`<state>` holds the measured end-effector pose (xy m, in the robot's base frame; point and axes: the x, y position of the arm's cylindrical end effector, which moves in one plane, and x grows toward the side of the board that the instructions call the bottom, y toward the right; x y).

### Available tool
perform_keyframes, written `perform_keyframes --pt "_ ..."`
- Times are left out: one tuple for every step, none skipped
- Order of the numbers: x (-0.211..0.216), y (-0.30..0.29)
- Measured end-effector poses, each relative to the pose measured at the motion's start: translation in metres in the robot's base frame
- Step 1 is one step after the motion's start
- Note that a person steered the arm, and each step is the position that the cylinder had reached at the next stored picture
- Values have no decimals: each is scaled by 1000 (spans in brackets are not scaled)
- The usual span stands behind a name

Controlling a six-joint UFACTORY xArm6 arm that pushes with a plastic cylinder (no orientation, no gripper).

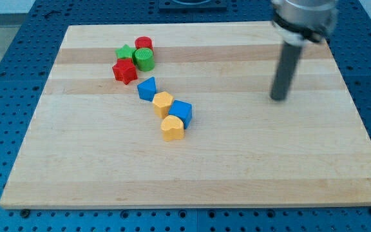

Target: Slide the blue triangle along with the yellow hexagon a bit down

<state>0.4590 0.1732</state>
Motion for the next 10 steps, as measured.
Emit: perform_keyframes --pt "102 -11" --pt "159 -73" --pt "159 -154" --pt "140 -259" --pt "107 -338" --pt "63 -356" --pt "27 -351" --pt "-10 -342" --pt "-55 -327" --pt "-76 -297"
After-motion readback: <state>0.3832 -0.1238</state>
